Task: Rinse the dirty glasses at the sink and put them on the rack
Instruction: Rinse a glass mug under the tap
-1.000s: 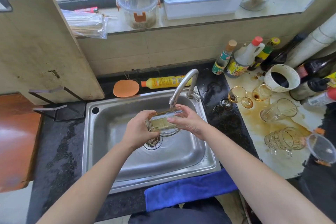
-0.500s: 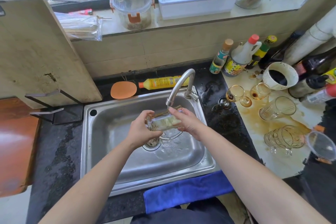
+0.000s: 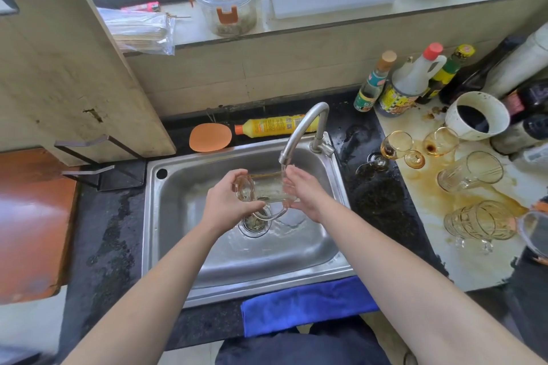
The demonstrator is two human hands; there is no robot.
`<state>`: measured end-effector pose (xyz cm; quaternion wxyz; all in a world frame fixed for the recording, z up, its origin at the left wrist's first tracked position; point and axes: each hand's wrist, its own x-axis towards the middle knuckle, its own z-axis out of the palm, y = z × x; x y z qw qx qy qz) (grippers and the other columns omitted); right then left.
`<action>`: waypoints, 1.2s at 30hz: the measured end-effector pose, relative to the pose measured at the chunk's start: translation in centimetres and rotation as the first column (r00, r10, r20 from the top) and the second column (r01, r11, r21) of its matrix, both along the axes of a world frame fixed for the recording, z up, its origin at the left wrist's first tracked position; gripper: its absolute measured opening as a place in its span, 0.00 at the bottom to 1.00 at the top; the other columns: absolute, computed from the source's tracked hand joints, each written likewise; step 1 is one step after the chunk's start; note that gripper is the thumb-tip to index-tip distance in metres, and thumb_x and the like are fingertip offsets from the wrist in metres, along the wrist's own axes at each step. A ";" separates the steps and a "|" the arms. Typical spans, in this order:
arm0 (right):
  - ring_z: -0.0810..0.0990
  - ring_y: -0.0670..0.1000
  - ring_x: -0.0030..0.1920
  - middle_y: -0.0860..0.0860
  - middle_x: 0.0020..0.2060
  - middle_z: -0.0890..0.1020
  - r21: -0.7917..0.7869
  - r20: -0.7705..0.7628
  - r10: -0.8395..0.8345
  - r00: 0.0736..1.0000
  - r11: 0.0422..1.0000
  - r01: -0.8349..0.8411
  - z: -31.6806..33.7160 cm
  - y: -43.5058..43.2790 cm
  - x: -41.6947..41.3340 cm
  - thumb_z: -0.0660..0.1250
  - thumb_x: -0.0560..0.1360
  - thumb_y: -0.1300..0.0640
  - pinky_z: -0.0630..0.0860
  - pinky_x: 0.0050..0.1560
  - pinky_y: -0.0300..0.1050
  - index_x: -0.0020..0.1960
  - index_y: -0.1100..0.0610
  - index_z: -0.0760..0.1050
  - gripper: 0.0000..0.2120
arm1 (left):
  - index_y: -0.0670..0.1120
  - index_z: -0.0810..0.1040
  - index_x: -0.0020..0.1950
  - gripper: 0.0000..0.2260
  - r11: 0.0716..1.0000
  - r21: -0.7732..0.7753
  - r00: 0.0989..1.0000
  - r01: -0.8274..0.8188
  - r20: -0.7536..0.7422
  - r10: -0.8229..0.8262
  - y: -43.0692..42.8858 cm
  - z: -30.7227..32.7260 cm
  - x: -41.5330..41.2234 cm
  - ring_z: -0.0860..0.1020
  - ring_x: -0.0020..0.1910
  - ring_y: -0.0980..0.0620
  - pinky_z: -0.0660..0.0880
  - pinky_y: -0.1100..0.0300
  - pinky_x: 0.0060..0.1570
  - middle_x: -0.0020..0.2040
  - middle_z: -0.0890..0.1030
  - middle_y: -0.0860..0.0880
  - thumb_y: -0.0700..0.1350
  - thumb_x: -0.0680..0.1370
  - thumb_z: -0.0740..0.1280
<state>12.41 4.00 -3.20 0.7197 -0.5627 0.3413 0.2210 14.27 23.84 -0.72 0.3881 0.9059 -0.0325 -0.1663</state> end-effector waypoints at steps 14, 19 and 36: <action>0.78 0.54 0.56 0.56 0.63 0.75 -0.012 -0.115 -0.093 0.989 0.996 0.092 -1.3 -2.4 -2.2 0.59 0.85 0.46 0.77 0.59 0.52 0.77 0.54 0.63 0.23 | 0.50 0.76 0.70 0.38 0.996 -0.085 1.000 0.000 -0.002 0.000 -5.1 -0.2 0.3 0.77 0.60 0.56 0.73 0.58 0.65 0.61 0.81 0.54 0.57 0.63 0.82; 0.75 0.53 0.49 0.54 0.52 0.75 0.040 -0.165 -0.135 0.977 0.989 0.144 -1.6 -2.1 -2.6 0.59 0.86 0.48 0.78 0.56 0.50 0.73 0.54 0.67 0.18 | 0.52 0.77 0.69 0.41 0.996 -0.087 1.000 -0.003 0.004 0.004 -6.1 -0.6 0.6 0.78 0.60 0.53 0.75 0.48 0.64 0.60 0.82 0.56 0.69 0.59 0.75; 0.80 0.48 0.42 0.49 0.42 0.82 0.120 -0.137 -0.221 0.965 0.964 0.238 -1.4 -2.7 -1.5 0.65 0.82 0.54 0.74 0.46 0.47 0.50 0.53 0.77 0.04 | 0.53 0.77 0.66 0.33 0.931 -0.265 0.946 -0.252 -0.268 0.180 -4.8 -2.0 3.1 0.82 0.54 0.49 0.81 0.57 0.43 0.57 0.82 0.49 0.61 0.65 0.80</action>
